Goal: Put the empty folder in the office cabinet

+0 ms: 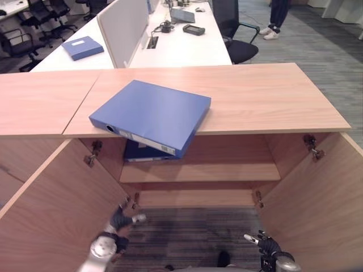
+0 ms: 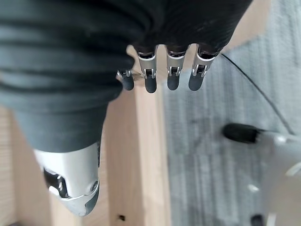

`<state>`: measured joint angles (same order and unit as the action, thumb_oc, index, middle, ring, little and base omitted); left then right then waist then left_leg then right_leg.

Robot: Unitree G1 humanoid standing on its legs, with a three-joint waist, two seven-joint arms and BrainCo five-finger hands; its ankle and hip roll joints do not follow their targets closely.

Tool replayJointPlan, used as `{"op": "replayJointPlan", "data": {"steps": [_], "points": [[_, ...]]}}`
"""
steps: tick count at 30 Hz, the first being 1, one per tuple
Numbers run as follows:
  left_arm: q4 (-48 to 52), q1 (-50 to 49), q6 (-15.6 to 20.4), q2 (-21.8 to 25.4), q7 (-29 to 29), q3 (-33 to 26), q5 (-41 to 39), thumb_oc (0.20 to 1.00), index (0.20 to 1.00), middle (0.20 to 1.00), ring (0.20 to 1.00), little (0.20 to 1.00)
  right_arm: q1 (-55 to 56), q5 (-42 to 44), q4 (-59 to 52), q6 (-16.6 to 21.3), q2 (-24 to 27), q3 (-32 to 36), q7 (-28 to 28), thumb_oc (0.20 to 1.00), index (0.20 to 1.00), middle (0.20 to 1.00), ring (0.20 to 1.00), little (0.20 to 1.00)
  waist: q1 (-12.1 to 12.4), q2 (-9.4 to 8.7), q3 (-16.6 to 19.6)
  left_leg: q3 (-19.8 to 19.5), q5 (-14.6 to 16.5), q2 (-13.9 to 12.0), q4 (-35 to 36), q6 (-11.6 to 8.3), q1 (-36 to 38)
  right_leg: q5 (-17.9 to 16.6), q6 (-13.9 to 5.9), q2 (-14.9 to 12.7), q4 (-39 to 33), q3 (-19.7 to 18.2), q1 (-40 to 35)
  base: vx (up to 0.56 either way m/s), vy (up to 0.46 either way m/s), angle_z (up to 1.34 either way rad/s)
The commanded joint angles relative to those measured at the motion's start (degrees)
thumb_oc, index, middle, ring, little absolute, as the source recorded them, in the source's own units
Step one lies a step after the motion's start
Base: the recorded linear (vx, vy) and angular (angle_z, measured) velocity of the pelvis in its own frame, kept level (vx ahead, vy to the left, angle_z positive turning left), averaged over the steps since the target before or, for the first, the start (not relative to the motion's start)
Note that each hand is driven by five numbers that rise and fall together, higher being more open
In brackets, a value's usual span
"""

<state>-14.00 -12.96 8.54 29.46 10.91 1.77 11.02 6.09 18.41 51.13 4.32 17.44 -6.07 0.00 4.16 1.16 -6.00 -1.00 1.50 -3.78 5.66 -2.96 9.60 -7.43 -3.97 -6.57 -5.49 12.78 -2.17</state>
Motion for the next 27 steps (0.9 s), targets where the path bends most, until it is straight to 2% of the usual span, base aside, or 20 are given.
{"op": "replayJointPlan", "data": {"steps": [1,7,12,21,27], "points": [[-0.98,3.55,1.38,1.07,8.86,-3.7,11.36,1.0,1.0,1.0,1.0,1.0,-3.94,-2.01,0.22,2.81,-0.08,0.89,-0.89,1.0,1.0,1.0,1.0,1.0,1.28,-1.43,-1.95,-1.21,1.42,-1.18,-0.66,-3.17,-2.39,9.6,-5.69,-2.98,1.21,-1.06,-7.87,0.01,-0.038,0.08],[7.17,2.92,0.45,1.72,15.09,-7.45,17.93,1.0,1.0,1.0,1.0,1.0,-4.13,-1.77,1.53,2.88,-0.92,0.11,-1.69,1.0,1.0,1.0,1.0,1.0,2.12,-1.89,-2.04,-1.8,1.51,-1.64,-0.66,-3.48,-2.38,9.89,-5.56,-2.63,1.22,-0.41,-8.23,0.0,-0.045,0.06],[12.38,3.32,0.82,2.87,17.27,-8.57,20.84,1.0,1.0,1.0,1.0,1.0,-4.37,-1.26,1.85,3.22,-1.42,-0.5,-2.42,1.0,1.0,1.0,1.0,1.0,2.4,-1.98,-2.27,-2.04,1.44,-1.82,-0.66,-3.65,-2.41,10.17,-5.42,-2.3,1.37,-0.14,-8.44,-0.01,-0.037,0.05],[19.46,5.8,2.05,9.33,16.57,-7.6,27.13,1.0,1.0,1.0,1.0,1.0,-3.71,-1.78,1.08,3.41,-1.25,-1.88,-1.74,1.0,1.0,1.0,1.0,1.0,1.42,-1.31,-2.17,-1.62,1.52,-2.1,-0.66,-3.93,-2.2,10.34,-5.38,-1.97,1.63,-0.32,-8.22,0.0,-0.003,0.0],[18.84,10.19,1.12,14.47,16.57,-6.11,30.07,1.0,1.0,1.0,1.0,1.0,-3.76,-2.1,1.5,3.49,-0.86,-2.68,-1.33,1.0,1.0,1.0,1.0,1.0,0.23,-0.52,-2.09,-1.19,1.46,-2.31,-0.66,-4.14,-2.09,10.38,-5.43,-1.82,1.74,-0.62,-8.12,0.0,0.001,-0.01]]}}
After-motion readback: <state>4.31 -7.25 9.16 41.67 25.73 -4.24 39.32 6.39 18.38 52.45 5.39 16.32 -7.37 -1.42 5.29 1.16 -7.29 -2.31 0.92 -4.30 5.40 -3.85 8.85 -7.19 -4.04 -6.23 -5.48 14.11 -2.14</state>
